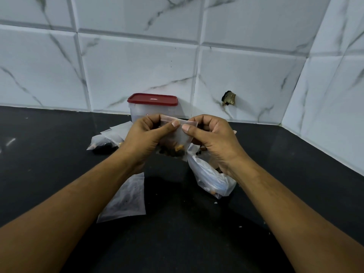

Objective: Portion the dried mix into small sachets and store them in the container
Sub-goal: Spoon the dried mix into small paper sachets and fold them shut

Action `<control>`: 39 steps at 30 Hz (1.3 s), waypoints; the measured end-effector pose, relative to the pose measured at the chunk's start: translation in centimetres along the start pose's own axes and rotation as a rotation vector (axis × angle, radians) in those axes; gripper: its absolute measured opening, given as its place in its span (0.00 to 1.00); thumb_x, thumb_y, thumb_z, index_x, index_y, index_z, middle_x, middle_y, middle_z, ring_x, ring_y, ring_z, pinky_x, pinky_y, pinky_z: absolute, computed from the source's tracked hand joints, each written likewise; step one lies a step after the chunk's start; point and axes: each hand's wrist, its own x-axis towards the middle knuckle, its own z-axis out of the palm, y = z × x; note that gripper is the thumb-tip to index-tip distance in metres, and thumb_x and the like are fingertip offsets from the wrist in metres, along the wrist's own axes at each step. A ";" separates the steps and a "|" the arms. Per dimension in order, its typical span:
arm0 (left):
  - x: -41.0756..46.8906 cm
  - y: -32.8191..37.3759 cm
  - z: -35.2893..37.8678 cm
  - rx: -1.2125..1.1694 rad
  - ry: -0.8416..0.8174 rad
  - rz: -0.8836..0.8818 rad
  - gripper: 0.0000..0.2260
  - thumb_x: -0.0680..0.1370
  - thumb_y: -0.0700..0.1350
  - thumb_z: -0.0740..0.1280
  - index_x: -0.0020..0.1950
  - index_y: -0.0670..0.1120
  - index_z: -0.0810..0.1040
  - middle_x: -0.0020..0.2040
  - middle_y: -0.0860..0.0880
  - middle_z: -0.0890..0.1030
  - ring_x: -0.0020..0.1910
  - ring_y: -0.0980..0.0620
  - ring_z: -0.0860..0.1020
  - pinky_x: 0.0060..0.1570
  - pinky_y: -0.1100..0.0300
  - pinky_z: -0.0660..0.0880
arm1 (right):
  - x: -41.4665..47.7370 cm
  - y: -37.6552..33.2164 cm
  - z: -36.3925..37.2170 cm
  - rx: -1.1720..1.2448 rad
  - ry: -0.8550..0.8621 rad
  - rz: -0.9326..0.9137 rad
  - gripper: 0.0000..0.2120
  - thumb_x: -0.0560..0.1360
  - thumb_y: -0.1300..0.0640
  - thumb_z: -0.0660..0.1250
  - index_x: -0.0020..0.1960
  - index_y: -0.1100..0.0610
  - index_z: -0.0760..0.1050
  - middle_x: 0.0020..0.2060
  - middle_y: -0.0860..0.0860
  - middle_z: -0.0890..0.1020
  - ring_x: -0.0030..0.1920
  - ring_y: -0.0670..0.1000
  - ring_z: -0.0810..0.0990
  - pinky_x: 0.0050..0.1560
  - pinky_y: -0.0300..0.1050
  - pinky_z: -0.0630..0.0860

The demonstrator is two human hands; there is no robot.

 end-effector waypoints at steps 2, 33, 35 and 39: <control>-0.1 0.1 0.1 -0.022 0.008 0.001 0.15 0.75 0.45 0.74 0.58 0.39 0.83 0.54 0.40 0.86 0.53 0.42 0.86 0.51 0.45 0.83 | -0.1 0.0 0.1 0.038 0.017 0.012 0.02 0.77 0.61 0.75 0.48 0.58 0.84 0.40 0.55 0.86 0.42 0.51 0.84 0.50 0.47 0.83; -0.6 1.4 0.4 -0.054 0.106 0.005 0.09 0.79 0.44 0.71 0.52 0.38 0.84 0.43 0.45 0.86 0.42 0.52 0.85 0.37 0.63 0.80 | 0.3 -0.8 -0.9 0.017 0.076 0.014 0.03 0.76 0.61 0.75 0.44 0.55 0.83 0.40 0.51 0.85 0.45 0.50 0.82 0.54 0.49 0.80; -0.6 1.3 0.4 -0.059 0.088 0.017 0.08 0.79 0.45 0.71 0.49 0.40 0.84 0.44 0.45 0.86 0.43 0.51 0.84 0.38 0.61 0.81 | 0.3 -0.7 -0.6 0.035 0.034 -0.009 0.04 0.78 0.62 0.72 0.45 0.55 0.80 0.40 0.50 0.84 0.45 0.49 0.83 0.52 0.48 0.81; -0.6 1.4 0.3 -0.007 0.076 0.064 0.10 0.78 0.46 0.72 0.50 0.39 0.83 0.45 0.43 0.85 0.44 0.50 0.84 0.39 0.59 0.81 | -0.2 -0.7 0.0 0.055 -0.032 -0.024 0.07 0.78 0.59 0.74 0.55 0.58 0.79 0.45 0.51 0.85 0.47 0.48 0.86 0.48 0.43 0.82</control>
